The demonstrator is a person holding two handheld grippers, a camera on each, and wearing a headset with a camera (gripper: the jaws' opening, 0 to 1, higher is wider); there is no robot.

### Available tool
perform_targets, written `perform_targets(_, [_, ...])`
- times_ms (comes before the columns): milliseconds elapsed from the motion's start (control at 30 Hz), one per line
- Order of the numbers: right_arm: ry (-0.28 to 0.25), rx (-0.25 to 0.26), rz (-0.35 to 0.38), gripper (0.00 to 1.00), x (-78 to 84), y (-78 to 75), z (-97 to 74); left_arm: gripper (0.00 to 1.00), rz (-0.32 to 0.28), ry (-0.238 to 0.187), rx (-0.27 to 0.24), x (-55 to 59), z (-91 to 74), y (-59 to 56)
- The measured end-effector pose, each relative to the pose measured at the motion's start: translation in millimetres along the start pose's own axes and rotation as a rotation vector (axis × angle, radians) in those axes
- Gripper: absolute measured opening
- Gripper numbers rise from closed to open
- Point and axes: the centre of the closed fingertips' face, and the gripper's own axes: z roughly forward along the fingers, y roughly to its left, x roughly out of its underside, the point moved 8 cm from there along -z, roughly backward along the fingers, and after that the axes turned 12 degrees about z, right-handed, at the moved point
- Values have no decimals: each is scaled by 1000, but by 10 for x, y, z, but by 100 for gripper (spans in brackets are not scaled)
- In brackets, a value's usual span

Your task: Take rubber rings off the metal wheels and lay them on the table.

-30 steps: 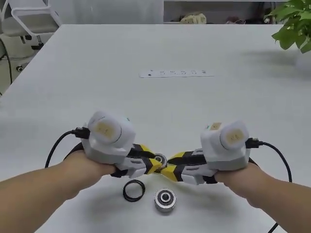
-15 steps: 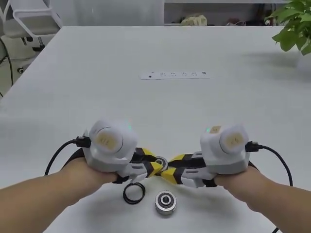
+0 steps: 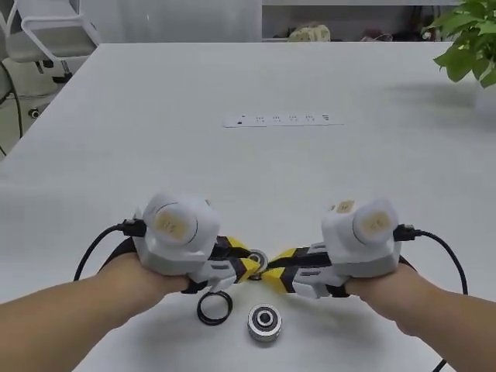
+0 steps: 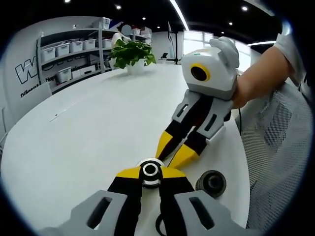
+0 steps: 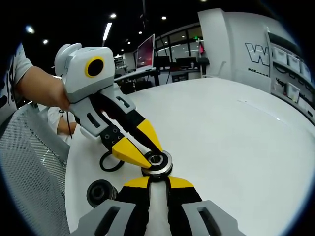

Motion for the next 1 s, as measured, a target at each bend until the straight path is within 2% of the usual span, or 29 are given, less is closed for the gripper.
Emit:
perform_targets(67, [2,-1,-1,7,1,-1,-3,8,0,0,-1,0,0,0])
perform_targets(133, [5,10,2,0,3,-22,-8,8,-1,0,-1,3,0,5])
perform_targets(433, [-7,9,53,0,4,-31,-9,8,-17,4,-4,0,3,4])
perform_targets(500, [-15,12,72,0,0,-39,-9,8,11,10,-8,1,1,-4])
perform_targets(800, [-31,13,108,0,-14,-35,-30,8,12,16,-13,1,2,-1])
perform_targets(1000, [-69,21,156,0,-38,-81,-67,8,11,18,-16,1,-1,-9])
